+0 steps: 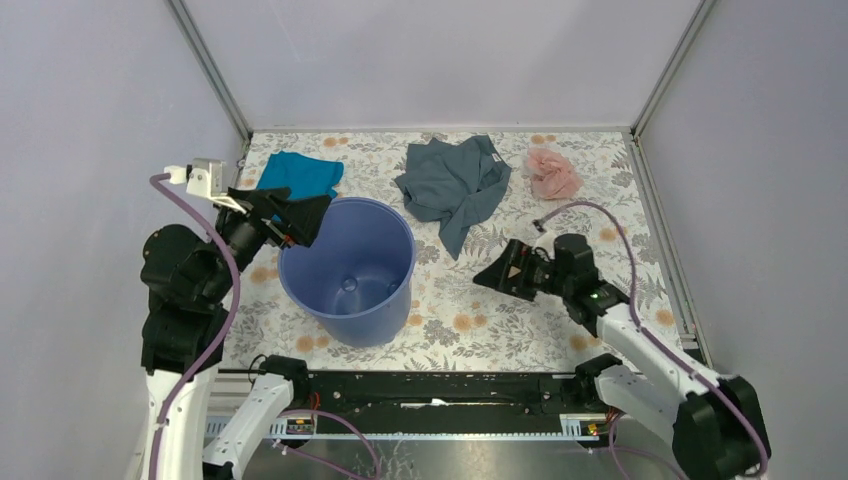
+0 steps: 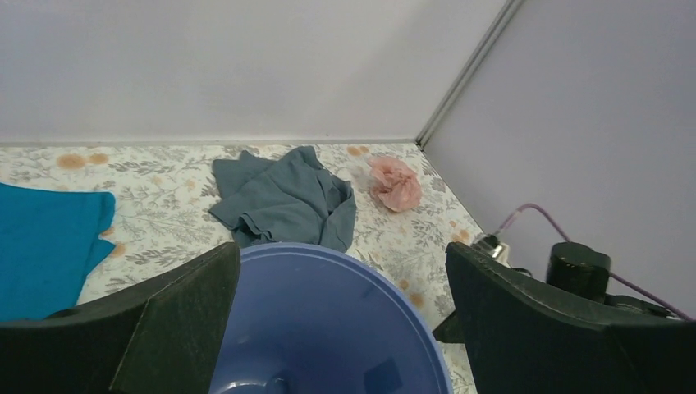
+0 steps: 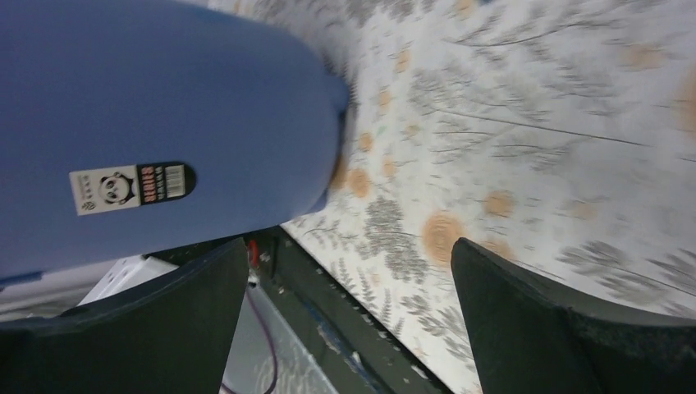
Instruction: Put the trash bags into the trash bin
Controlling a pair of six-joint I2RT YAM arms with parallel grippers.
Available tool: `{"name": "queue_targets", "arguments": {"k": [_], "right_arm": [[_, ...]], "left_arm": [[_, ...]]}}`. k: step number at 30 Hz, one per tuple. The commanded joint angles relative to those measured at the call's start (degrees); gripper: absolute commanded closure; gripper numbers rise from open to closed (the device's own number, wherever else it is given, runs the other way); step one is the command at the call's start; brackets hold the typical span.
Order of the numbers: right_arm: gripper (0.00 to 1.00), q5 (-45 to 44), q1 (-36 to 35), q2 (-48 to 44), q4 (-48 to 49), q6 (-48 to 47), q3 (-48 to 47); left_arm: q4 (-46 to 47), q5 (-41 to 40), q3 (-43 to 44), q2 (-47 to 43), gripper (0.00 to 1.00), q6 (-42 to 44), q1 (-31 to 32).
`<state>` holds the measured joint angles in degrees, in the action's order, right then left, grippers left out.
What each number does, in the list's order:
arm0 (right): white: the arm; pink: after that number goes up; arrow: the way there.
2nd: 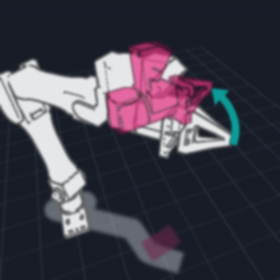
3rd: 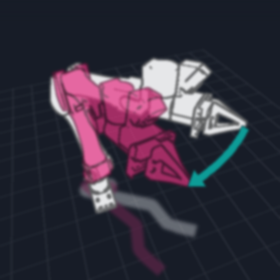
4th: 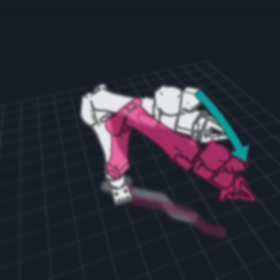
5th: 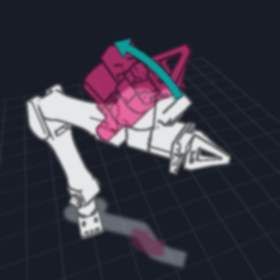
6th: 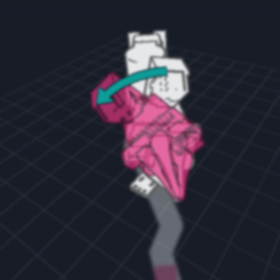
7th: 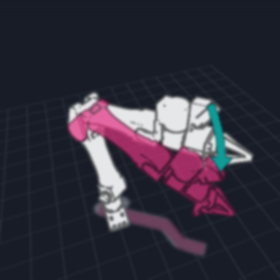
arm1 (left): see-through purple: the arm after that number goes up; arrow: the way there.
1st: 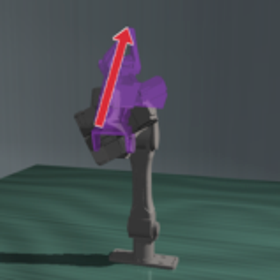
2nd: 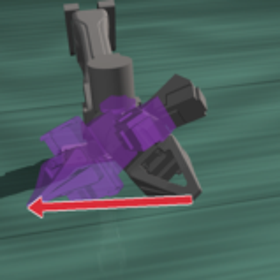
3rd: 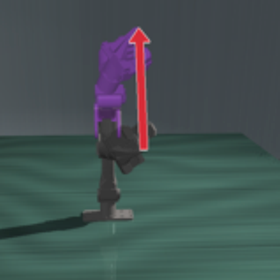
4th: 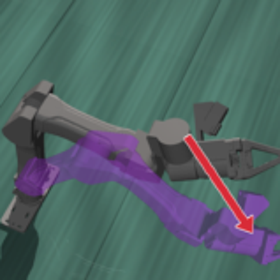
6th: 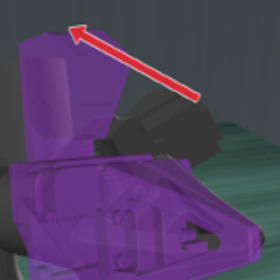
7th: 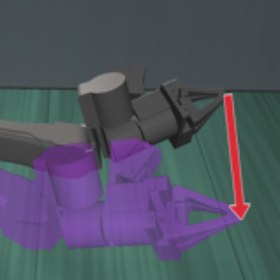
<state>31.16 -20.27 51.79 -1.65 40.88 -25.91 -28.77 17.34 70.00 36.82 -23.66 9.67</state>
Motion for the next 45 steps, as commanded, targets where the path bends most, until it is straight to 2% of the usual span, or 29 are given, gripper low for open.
{"name": "queue_targets", "arguments": {"k": [1, 3, 6, 9, 12, 15, 20, 25, 27, 32, 36, 41, 43, 45], "right_arm": [[0.0, -0.6, -9.4, 7.5, 25.5, 13.0, 2.1], [0.0, -1.9, -14.8, 13.7, 34.1, 17.7, 2.4], [0.0, -4.9, -20.1, 21.4, 41.7, 21.7, 0.8], [0.0, -6.8, -23.9, 27.2, 46.0, 23.2, -1.0], [0.0, -7.9, -26.4, 31.7, 48.3, 23.4, -2.7], [0.0, -8.4, -28.5, 35.6, 49.1, 22.0, -5.3], [0.0, -10.5, -31.8, 41.1, 44.8, 17.7, -11.1], [0.0, -11.1, -34.4, 47.2, 41.6, 14.8, -18.7], [0.0, -11.3, -35.7, 50.5, 41.1, 14.6, -22.7], [0.0, -10.6, -38.3, 60.4, 37.8, 13.2, -36.8], [0.0, -9.6, -38.9, 64.3, 35.1, 11.9, -42.8], [0.0, -17.8, -37.7, 55.8, 23.7, 2.3, -38.1], [0.0, -21.3, -35.8, 49.9, 19.2, -0.8, -34.3], [0.0, -23.0, -30.9, 45.2, 14.3, -2.7, -30.5]], "left_arm": [[7.1, 5.1, 1.7, 1.7, 0.01, -3.4, -0.3], [12.0, 9.9, 1.5, 3.4, 0.01, -7.4, -0.3], [19.2, 16.0, 2.8, 7.2, 0.01, -12.7, -0.3], [23.6, 18.3, 5.9, 10.6, 0.01, -14.8, -0.3], [33.0, 24.6, 7.1, 13.1, 0.01, -19.5, -0.3], [42.5, 28.9, 6.5, 15.2, 0.01, -26.0, -0.3], [45.8, 27.5, 4.8, 15.7, 0.01, -24.6, -0.3], [58.6, 29.1, -3.5, 15.5, 0.01, -30.1, -0.3], [58.7, 29.0, -5.0, 15.6, 0.01, -29.4, -0.3], [52.3, 25.3, -7.4, 14.5, 0.01, -21.6, -0.3], [54.6, 21.7, -10.4, 15.5, 0.01, -22.6, -0.2], [59.3, 23.0, -9.1, 21.0, 0.01, -25.6, 0.7], [53.5, 19.8, -6.1, 22.8, 0.01, -19.8, 4.2], [44.5, 12.2, -2.1, 24.1, 0.01, -12.2, 10.4]]}}
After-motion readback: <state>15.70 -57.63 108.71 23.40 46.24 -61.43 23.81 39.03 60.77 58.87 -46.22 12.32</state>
